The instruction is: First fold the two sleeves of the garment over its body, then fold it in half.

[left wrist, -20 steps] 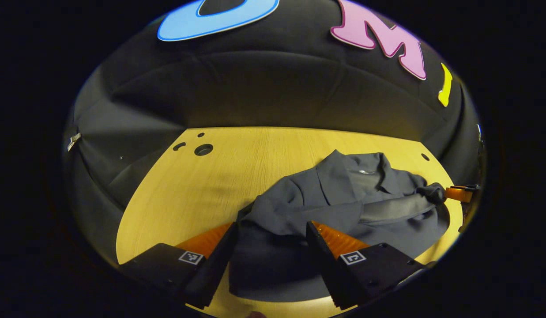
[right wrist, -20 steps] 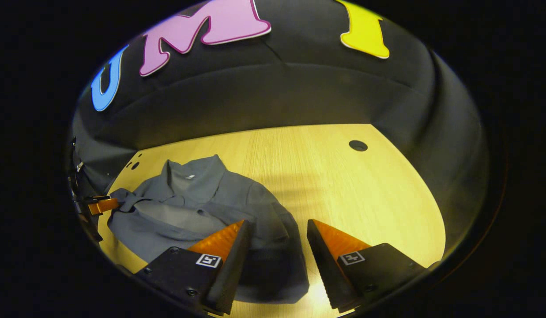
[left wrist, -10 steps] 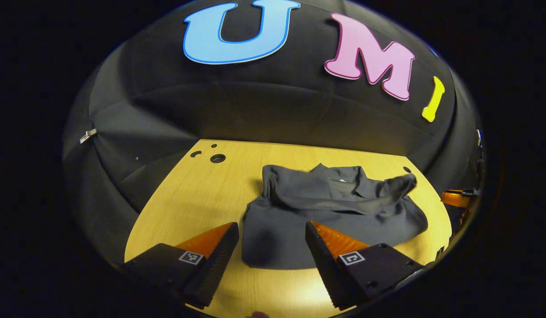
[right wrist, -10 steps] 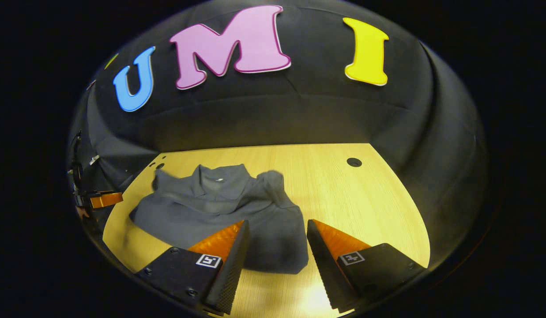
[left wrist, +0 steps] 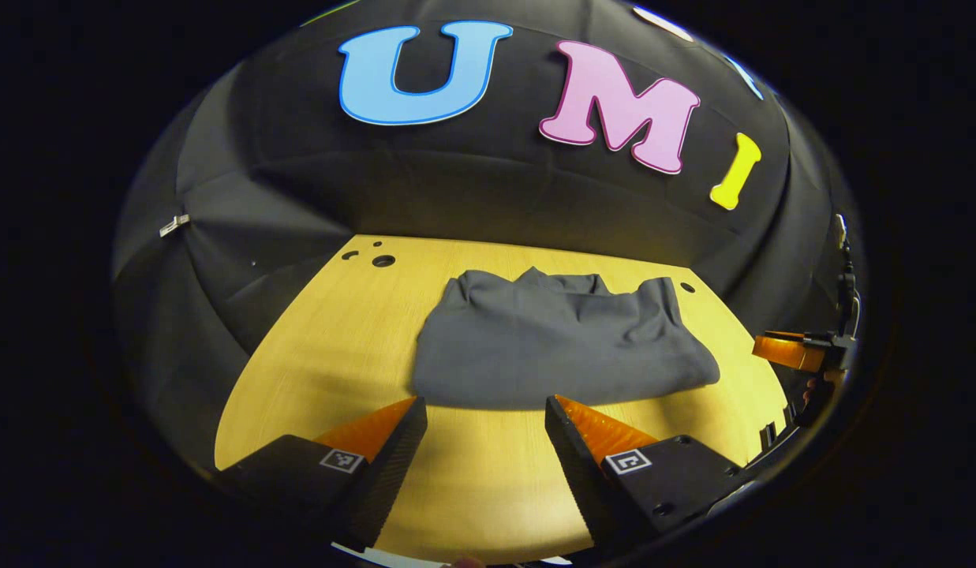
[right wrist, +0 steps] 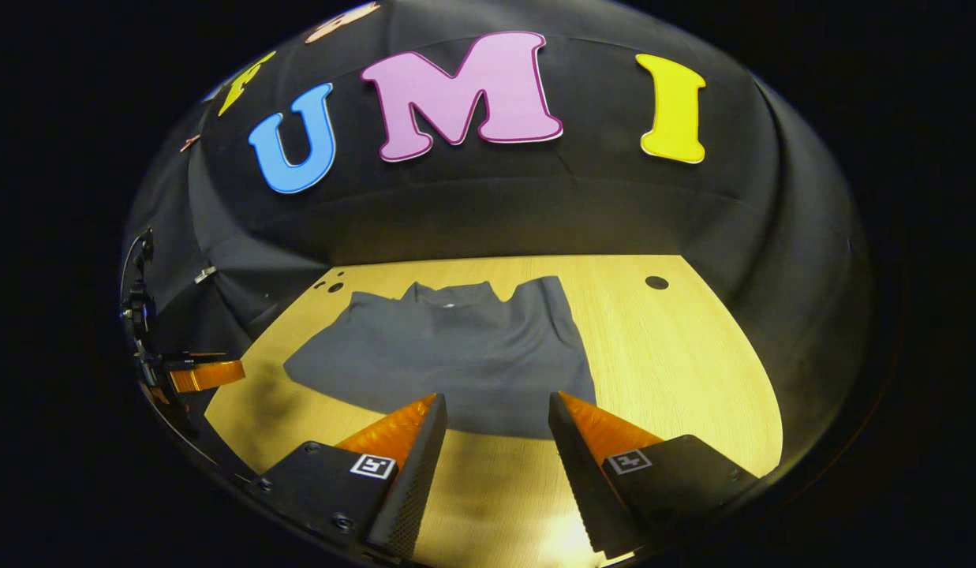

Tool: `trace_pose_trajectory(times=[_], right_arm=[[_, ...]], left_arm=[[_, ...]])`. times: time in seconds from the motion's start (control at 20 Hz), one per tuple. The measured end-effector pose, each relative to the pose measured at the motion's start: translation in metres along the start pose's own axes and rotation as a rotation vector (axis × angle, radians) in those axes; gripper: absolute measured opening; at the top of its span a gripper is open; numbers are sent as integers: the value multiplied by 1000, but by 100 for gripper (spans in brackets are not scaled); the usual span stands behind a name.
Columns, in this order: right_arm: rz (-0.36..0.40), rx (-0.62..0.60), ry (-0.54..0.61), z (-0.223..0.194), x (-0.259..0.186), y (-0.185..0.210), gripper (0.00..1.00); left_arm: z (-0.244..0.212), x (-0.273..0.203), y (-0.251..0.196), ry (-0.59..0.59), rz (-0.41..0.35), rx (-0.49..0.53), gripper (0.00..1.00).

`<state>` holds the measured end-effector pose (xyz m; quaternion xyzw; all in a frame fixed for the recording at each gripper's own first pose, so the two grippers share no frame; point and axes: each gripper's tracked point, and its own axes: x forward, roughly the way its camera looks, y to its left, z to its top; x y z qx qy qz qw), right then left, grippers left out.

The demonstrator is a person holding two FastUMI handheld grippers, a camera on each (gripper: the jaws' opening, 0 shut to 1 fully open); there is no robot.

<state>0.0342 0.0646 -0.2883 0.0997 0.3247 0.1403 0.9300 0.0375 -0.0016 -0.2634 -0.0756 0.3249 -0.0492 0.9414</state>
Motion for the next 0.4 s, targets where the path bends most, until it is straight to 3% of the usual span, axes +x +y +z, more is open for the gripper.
trace_pose_trajectory(times=[0.2, 0.4], right_arm=[[36, -35, 76, -23, -14, 4, 82], [77, -52, 115, -34, -14, -6, 82]], left_arm=[[-22, -16, -14, -4, -15, -76, 96], [-40, -26, -22, 5, 30, -94, 96]])
